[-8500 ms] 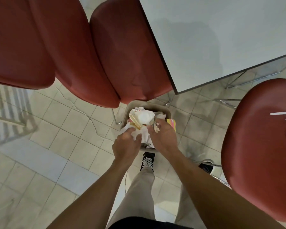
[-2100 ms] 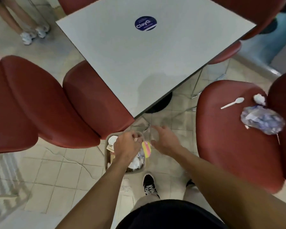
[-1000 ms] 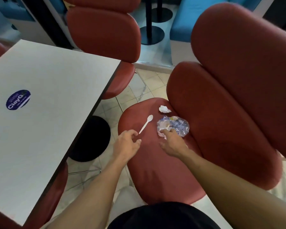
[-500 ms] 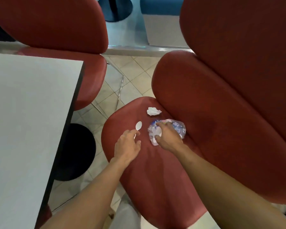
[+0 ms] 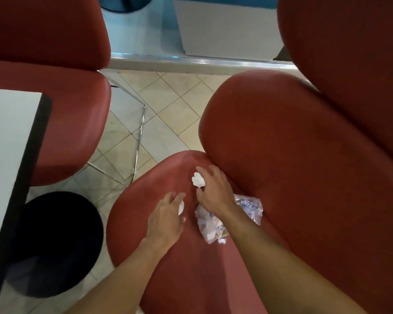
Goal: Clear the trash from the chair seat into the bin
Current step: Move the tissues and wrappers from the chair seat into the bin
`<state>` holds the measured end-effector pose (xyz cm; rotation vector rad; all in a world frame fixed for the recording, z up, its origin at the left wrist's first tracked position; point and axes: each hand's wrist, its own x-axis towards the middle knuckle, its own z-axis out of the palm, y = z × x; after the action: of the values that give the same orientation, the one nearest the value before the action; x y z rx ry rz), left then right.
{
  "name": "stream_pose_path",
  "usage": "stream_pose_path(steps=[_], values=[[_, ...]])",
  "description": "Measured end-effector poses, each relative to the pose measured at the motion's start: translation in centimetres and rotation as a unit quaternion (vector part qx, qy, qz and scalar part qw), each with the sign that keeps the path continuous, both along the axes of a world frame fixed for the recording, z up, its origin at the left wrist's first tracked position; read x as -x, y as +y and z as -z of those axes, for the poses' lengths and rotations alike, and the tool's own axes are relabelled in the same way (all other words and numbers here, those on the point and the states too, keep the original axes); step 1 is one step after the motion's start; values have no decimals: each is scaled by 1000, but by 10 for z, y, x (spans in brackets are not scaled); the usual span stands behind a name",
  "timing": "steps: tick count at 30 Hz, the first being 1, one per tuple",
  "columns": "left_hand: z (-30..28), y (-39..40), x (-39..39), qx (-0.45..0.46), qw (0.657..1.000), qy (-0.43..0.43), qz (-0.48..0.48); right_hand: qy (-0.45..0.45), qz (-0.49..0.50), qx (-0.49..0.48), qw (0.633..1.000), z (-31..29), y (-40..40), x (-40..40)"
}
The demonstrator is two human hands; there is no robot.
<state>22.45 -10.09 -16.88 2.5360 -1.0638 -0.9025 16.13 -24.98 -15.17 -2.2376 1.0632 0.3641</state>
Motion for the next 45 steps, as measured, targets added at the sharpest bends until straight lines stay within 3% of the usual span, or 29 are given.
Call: stream_pose_path(steps=[9, 18, 32, 45], values=[[47, 1, -7, -21, 997, -27, 74, 24, 31, -46, 998, 43, -14, -11], [45, 4, -10, 13, 1000, 16, 12, -1, 47, -25, 999, 40, -4, -9], [-91, 22, 11, 74, 982, 11, -171, -67, 32, -69, 995, -85, 18, 33], [-216, 88, 116, 177, 931, -36, -319, -138, -74, -152, 976, -200, 69, 111]])
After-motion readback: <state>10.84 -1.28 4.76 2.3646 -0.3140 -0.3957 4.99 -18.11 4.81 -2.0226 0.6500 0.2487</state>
